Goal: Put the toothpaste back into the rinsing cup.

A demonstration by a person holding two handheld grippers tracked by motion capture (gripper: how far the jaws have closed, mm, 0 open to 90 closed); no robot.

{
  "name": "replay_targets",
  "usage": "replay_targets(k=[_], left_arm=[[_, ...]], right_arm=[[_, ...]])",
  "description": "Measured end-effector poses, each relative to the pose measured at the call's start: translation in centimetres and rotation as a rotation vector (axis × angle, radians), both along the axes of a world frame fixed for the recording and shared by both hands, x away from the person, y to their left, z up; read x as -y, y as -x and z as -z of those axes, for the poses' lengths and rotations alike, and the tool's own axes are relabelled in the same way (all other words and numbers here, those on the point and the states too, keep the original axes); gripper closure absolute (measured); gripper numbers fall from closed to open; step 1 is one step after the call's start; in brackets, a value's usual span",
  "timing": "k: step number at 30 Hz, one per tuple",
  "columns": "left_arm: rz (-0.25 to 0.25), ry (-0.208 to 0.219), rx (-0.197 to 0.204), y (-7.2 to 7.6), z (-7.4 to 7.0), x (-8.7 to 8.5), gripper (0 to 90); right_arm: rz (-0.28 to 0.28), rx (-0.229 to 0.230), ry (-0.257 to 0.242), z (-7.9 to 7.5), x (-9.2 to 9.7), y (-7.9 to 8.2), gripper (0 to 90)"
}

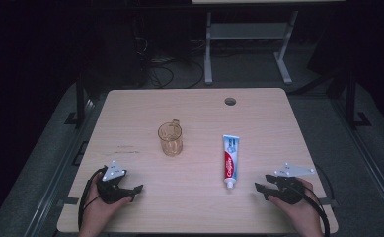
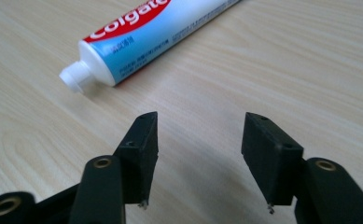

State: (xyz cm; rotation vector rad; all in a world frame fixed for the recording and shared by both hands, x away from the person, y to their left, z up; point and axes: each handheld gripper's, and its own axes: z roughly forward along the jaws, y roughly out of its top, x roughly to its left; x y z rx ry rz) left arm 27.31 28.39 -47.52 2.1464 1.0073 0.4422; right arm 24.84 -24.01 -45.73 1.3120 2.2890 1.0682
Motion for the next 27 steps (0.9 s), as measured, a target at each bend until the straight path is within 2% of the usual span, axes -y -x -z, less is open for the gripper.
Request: replay_targets(k=[7,8,15,24,27], left_arm=[[0.0,0.0,0.0,0.0,0.0,0.0,12.9],[0.0,-0.001,0.0,0.0,0.0,0.0,12.9],[0.002,-0.004,0.0,0.0,0.0,0.0,13.0],[-0.001,0.0,0.0,0.0,0.0,0.0,13.0],[-0.001,-0.001,0.0,0.0,0.0,0.0,13.1]], right_arm=[[-0.008,0.013,-0.004,-0.6,-0.2,-0.5,55.5],[-0.01,0.013,-0.002,-0.7,-0.3,-0.7,59.3],[-0.024,0.019,-0.007,-1.3,-0.6,-1.6,69.2],[-0.041,0.021,-0.024,-2.1,-1.1,-3.1,86.7],[-0.049,0.021,-0.019,-2.3,-1.4,-3.6,89.4]])
